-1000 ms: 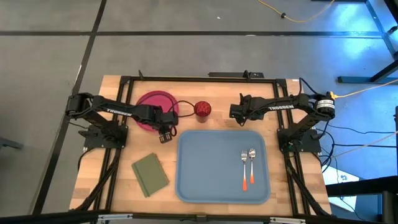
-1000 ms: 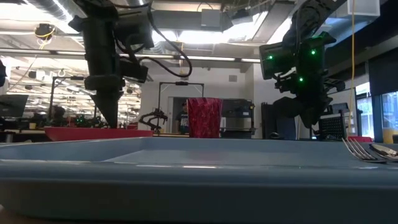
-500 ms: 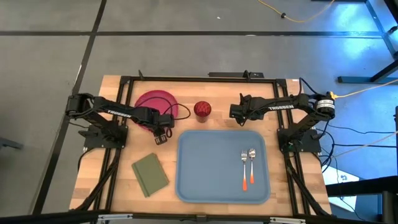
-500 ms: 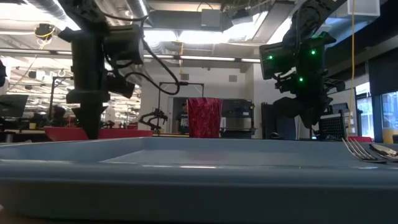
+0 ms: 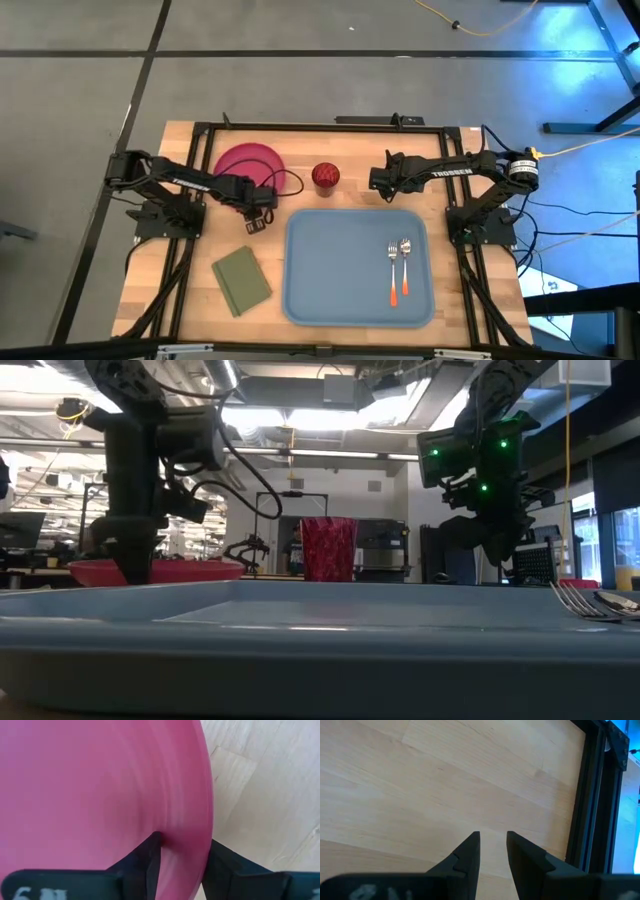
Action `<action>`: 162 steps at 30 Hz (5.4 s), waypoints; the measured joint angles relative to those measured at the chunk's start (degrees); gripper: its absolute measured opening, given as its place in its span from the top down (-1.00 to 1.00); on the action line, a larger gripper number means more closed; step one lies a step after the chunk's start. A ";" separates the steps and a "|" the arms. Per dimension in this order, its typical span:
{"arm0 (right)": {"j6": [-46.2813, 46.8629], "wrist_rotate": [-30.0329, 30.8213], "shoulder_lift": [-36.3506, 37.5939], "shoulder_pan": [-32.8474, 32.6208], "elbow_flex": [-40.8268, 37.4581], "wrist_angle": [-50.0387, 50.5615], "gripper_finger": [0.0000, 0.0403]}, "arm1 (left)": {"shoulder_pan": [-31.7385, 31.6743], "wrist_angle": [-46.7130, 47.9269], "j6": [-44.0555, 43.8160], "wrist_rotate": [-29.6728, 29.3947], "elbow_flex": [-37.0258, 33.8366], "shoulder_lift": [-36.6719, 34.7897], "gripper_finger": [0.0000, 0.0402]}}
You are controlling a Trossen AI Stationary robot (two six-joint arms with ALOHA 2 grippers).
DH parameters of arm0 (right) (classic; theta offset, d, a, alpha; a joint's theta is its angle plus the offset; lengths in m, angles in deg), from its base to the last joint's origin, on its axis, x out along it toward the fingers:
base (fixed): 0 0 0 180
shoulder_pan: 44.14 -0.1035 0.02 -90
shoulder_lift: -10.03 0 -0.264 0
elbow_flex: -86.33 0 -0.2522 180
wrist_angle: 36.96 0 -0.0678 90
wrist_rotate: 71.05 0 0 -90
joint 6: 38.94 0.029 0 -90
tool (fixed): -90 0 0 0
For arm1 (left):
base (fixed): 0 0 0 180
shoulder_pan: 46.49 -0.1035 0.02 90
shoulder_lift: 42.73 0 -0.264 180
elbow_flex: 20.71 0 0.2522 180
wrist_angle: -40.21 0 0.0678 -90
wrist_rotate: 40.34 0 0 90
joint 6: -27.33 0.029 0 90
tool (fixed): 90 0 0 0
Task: Pick and place plate/cup/fork/spoon on tray
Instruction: Put the pink plate on the blue serving tray to the left of the orange fork
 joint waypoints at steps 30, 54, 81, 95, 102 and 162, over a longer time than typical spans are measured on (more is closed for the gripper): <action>0.18 -0.10 -0.02 0.00 0.00 0.07 0.50 | 4.50 12.48 3.88 -8.98 13.79 -3.81 0.99; 0.00 -0.57 -0.02 0.02 0.00 0.20 0.50 | 31.81 17.44 -2.28 -10.53 31.26 -3.43 1.00; -3.00 -5.08 -0.02 0.00 0.00 0.68 0.50 | 28.24 -15.68 36.69 19.79 31.24 12.49 1.00; -4.14 -6.04 -0.02 0.02 0.00 0.82 0.50 | 22.05 -16.73 44.61 23.86 31.13 15.22 1.00; -4.38 -6.19 -0.02 0.02 0.02 0.65 0.50 | 22.06 -19.88 45.68 23.94 31.26 17.15 1.00; -4.68 -7.00 -0.02 0.02 0.02 1.22 0.50 | 23.26 -17.36 22.23 11.83 20.06 15.53 0.71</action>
